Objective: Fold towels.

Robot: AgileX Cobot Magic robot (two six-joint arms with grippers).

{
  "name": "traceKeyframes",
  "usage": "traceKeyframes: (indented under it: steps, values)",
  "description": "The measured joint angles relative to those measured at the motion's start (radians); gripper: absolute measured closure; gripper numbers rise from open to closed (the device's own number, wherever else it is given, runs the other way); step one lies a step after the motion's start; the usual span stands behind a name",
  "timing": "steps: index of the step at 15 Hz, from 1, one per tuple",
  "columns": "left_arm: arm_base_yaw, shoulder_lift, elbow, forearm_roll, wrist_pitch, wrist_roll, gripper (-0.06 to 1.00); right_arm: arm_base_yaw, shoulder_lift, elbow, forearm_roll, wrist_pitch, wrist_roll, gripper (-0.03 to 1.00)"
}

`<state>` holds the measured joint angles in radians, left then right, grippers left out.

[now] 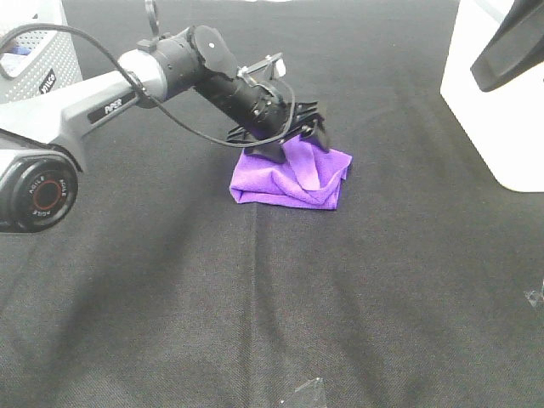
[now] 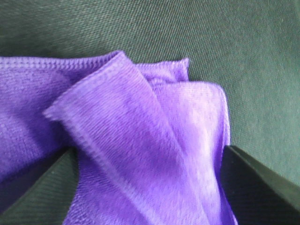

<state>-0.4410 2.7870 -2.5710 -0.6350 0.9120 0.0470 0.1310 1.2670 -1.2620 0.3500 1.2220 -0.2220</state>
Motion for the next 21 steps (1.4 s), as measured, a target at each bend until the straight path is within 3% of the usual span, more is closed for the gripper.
traceKeyframes:
  steps: [8,10,12,14,19,21]
  values:
    - [-0.062,0.019,0.000,-0.306,-0.243,0.095,0.18,0.000,0.000,0.001,0.011,0.000,-0.008,0.15]
    - [-0.070,0.030,0.000,-0.366,-0.263,0.160,0.18,0.000,0.000,0.001,0.013,0.000,-0.008,0.15]
    - [-0.063,0.014,0.000,-0.368,-0.213,0.229,0.18,0.000,0.000,0.001,0.013,0.000,-0.008,0.15]
    - [-0.025,-0.058,0.000,-0.256,-0.097,0.220,0.18,0.000,0.000,0.001,0.013,0.000,-0.008,0.15]
    - [0.053,-0.309,0.000,0.373,0.277,-0.038,0.18,0.000,0.000,0.001,-0.003,0.000,0.021,0.15]
    - [0.094,-0.401,0.000,0.452,0.299,-0.055,0.18,0.000,0.000,0.001,-0.016,0.000,0.059,0.15]
